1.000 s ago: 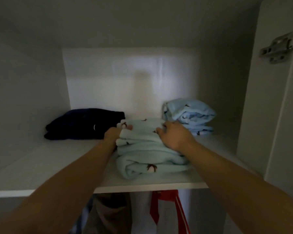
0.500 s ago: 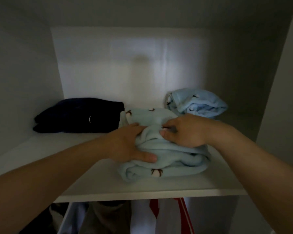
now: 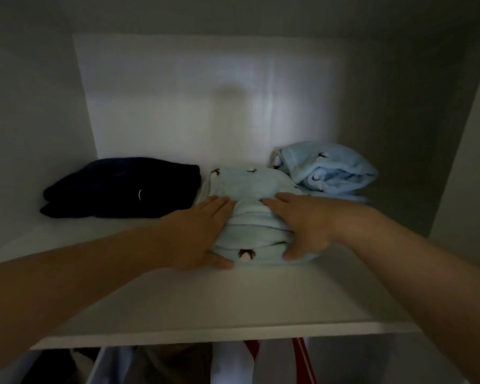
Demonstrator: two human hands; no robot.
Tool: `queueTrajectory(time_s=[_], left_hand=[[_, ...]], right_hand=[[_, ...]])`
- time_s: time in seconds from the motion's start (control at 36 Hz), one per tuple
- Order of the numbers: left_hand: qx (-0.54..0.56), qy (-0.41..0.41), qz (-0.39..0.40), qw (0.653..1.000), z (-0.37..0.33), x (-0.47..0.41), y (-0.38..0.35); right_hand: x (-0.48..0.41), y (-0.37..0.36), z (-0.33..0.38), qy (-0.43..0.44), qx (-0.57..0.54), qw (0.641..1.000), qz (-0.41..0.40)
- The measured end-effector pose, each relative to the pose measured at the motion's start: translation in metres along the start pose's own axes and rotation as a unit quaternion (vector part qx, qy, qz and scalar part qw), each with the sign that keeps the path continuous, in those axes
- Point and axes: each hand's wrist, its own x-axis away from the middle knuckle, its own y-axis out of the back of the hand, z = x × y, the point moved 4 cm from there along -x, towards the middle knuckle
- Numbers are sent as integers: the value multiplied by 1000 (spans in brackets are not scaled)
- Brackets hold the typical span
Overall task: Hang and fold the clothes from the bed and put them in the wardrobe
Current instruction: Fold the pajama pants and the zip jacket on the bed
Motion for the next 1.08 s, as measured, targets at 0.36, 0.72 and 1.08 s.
queueTrajectory(time_s=[0.36,0.72,1.08], left_hand=[[52,33,4,998,49,-67,-12],[55,60,13,997,81,-111,-29],[-23,91,29,995,54,-73,-5]], right_hand=[[-90,-1,-22,-7,-43,998,-45],[-143,-13,-31,-47,-48,995,-74],[-101,-17,-23,-47,-41,994,-87]])
